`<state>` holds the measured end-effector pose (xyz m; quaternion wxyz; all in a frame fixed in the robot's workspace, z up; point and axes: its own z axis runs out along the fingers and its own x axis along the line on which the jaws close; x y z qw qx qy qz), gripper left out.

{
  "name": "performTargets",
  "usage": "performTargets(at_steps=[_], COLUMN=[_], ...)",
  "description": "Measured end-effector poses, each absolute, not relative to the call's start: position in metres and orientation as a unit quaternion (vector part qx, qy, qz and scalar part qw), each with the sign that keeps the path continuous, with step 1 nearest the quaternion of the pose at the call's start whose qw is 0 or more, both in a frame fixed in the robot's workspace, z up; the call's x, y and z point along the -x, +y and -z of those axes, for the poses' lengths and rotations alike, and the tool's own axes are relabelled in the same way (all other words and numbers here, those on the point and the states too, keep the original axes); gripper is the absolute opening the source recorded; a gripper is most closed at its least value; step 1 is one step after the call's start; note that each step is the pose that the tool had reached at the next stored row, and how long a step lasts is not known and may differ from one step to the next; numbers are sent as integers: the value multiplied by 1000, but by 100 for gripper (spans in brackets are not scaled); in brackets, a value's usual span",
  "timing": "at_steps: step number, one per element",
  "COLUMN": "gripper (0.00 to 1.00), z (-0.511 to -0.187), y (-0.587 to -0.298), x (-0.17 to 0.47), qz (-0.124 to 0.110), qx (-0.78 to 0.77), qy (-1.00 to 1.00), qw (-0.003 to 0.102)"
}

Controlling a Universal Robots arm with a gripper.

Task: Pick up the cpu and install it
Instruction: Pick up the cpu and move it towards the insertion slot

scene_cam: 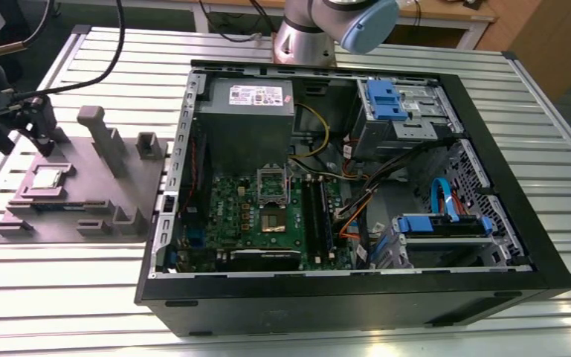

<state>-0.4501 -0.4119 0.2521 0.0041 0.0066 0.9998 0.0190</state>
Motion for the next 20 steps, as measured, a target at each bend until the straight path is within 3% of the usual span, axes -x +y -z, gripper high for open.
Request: performTargets(at_steps=[20], gripper=[59], z=[-229], y=[-412], x=[452], qz=[-19], qx=[4], qy=[1000], qw=[2])
